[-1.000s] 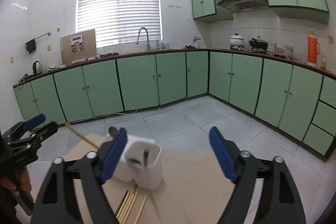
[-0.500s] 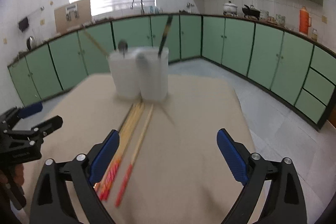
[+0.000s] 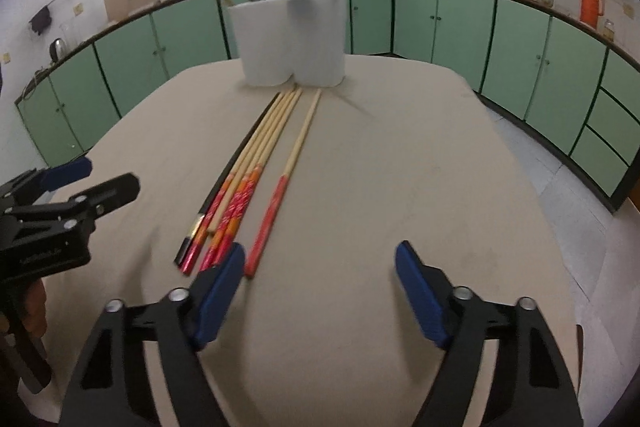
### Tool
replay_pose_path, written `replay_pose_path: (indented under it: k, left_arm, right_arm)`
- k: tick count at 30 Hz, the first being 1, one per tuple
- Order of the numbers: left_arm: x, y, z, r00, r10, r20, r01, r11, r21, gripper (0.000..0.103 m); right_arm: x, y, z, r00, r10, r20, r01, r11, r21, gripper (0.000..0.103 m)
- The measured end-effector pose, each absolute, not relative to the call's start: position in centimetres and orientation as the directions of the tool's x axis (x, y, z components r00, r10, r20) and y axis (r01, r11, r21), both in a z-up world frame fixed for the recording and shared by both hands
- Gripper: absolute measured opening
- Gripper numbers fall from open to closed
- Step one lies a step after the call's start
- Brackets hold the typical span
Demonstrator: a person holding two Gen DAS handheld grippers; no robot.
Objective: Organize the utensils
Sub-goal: 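Move both tools back toward the remaining chopsticks on the table, then grasp a red-patterned chopstick with the right tool while the left tool grasps a black chopstick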
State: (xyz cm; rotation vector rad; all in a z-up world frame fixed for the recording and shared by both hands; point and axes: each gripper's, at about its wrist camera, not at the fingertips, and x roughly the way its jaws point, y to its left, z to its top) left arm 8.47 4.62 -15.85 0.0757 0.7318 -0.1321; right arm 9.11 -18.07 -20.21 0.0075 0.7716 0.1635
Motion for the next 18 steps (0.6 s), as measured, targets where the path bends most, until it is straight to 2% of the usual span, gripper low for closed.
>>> replay_pose_path:
  k: [9,11,16,18]
  left_arm:
    - [8.3,4.4,-16.1,0.73,-0.098,-0.677,0.132,0.991,-0.001,0.09]
    - [8.2,4.2,-16.2,0.728,-0.104,-0.677,0.133,0.991,-0.009,0.09]
    - [8.0,3.5,-16.6,0.708,-0.134,-0.693,0.166,0.986,-0.022,0.09]
    - [7.9,3.0,-16.8,0.693,-0.151,-0.704,0.188,0.982,-0.025,0.09]
  right_arm:
    - [8.9,-16.0,-20.6,0.686,0.159,-0.71,-0.188,0.981,0.038,0.038]
    - [8.9,-15.7,-20.7,0.688,0.152,-0.71,-0.192,0.981,0.023,0.036]
    - [8.7,-15.4,-20.7,0.684,0.167,-0.71,-0.215,0.976,0.023,0.01]
    - [8.6,-15.6,-20.6,0.681,0.166,-0.713,-0.217,0.976,0.021,0.007]
